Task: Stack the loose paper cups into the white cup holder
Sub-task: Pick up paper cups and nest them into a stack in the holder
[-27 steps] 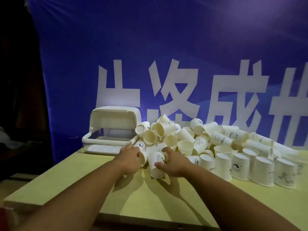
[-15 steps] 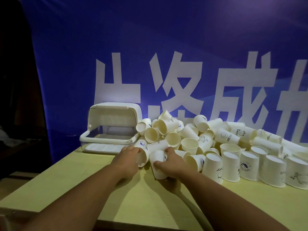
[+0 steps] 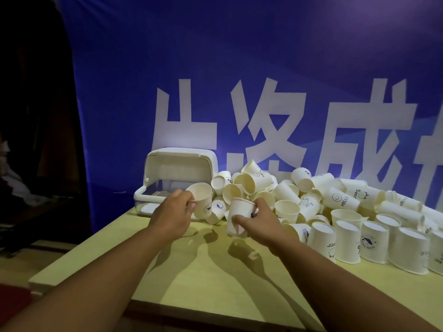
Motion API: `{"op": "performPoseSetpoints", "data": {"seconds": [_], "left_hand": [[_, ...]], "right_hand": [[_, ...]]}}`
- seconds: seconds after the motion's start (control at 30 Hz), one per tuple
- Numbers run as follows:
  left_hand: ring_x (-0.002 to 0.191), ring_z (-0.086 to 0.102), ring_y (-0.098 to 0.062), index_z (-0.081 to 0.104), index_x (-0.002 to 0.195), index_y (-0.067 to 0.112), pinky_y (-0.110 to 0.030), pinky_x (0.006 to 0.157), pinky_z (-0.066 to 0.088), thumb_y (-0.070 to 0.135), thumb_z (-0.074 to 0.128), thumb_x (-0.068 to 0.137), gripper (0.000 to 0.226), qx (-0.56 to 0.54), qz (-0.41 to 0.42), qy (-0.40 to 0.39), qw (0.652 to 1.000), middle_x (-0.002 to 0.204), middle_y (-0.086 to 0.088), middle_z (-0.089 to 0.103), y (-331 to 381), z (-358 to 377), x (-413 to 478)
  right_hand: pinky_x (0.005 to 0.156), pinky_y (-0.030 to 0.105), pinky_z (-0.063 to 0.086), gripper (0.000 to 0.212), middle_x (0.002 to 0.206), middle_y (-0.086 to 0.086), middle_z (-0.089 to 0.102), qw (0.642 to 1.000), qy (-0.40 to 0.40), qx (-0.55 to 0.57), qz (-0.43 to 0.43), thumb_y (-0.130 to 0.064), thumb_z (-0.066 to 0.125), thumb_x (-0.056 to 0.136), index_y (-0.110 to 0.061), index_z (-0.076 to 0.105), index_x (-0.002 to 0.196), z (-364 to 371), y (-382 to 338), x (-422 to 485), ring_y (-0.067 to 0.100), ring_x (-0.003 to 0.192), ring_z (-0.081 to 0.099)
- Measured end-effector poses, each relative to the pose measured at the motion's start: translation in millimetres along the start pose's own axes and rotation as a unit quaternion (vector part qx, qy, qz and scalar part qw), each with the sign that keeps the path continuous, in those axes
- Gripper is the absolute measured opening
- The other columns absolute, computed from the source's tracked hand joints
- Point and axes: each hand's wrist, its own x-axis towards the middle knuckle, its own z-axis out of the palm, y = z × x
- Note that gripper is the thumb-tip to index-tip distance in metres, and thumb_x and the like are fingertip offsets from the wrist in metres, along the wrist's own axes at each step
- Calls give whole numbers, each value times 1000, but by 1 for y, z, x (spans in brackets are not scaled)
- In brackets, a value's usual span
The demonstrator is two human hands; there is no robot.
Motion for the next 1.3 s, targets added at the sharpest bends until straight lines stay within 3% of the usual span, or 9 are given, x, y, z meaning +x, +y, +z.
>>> {"op": "performPoseSetpoints", "data": {"seconds": [0.2, 0.3, 0.37, 0.5, 0.77, 0.87, 1.07, 1.13, 1.3], "left_hand": [[87, 55, -23, 56, 102, 22, -44, 72, 51, 32, 38, 108, 22, 3, -32, 81, 996, 101, 1, 54, -16, 4, 18], [86, 54, -23, 59, 102, 21, -37, 66, 43, 31, 37, 108, 24, 32, -37, 108, 993, 100, 1, 57, -20, 10, 32], [89, 54, -24, 60, 104, 20, -37, 68, 42, 29, 37, 108, 25, 42, -40, 113, 992, 103, 1, 57, -23, 16, 44], [93, 53, -22, 60, 108, 22, -38, 72, 47, 33, 39, 107, 24, 51, -54, 110, 991, 106, 1, 56, -30, 28, 69], [98, 56, -18, 59, 108, 23, -40, 87, 53, 35, 43, 106, 20, 28, -67, 107, 992, 110, 4, 57, -39, 56, 88], [103, 56, -16, 59, 113, 27, -41, 97, 50, 36, 45, 105, 18, 43, -62, 68, 995, 111, 7, 58, -41, 61, 89], [110, 50, -14, 52, 115, 33, -40, 104, 41, 40, 53, 102, 15, 25, -80, -6, 996, 111, 12, 57, -49, 61, 89], [116, 53, -18, 44, 119, 35, -45, 104, 46, 42, 57, 99, 25, 8, -92, -13, 996, 116, 10, 58, -49, 60, 89], [132, 51, -30, 14, 142, 45, -57, 109, 43, 39, 63, 96, 67, -38, -88, -10, 995, 145, 4, 52, -45, 60, 85]], "right_hand": [[81, 51, 57, 16, 91, -6, 68, 995, 85, 35, -48, -39, 60, 96, -27, 63, 87, 28, -5, 28, 18, 84, 68], [79, 47, 56, 20, 84, -3, 69, 987, 127, 42, -85, -30, 55, 100, -32, 63, 82, 37, -12, 44, 19, 80, 66], [76, 42, 54, 21, 79, -2, 67, 983, 143, 49, -108, -26, 54, 101, -24, 68, 86, 40, -19, 54, 18, 77, 63], [73, 25, 51, 16, 78, -16, 67, 972, 179, 76, -131, -27, 64, 96, -21, 78, 99, 46, -34, 84, 6, 76, 61], [71, 25, 49, 14, 86, -10, 75, 980, 156, 70, -101, -36, 76, 85, -28, 79, 97, 56, -47, 136, 9, 80, 68], [74, 34, 55, 10, 86, -8, 73, 982, 141, 21, -121, -36, 71, 90, -30, 77, 95, 68, -43, 147, 13, 78, 67], [66, 31, 50, 19, 94, -1, 63, 961, 96, -180, -185, -32, 54, 101, -25, 71, 103, 85, -31, 156, 19, 82, 60], [74, 38, 55, 19, 104, 0, 57, 947, 98, -229, -203, -33, 54, 100, -26, 70, 108, 90, -25, 155, 20, 92, 58], [80, 32, 54, 25, 118, 1, 58, 934, 89, -264, -223, -31, 57, 99, -24, 65, 121, 97, -23, 148, 19, 100, 58]]}}
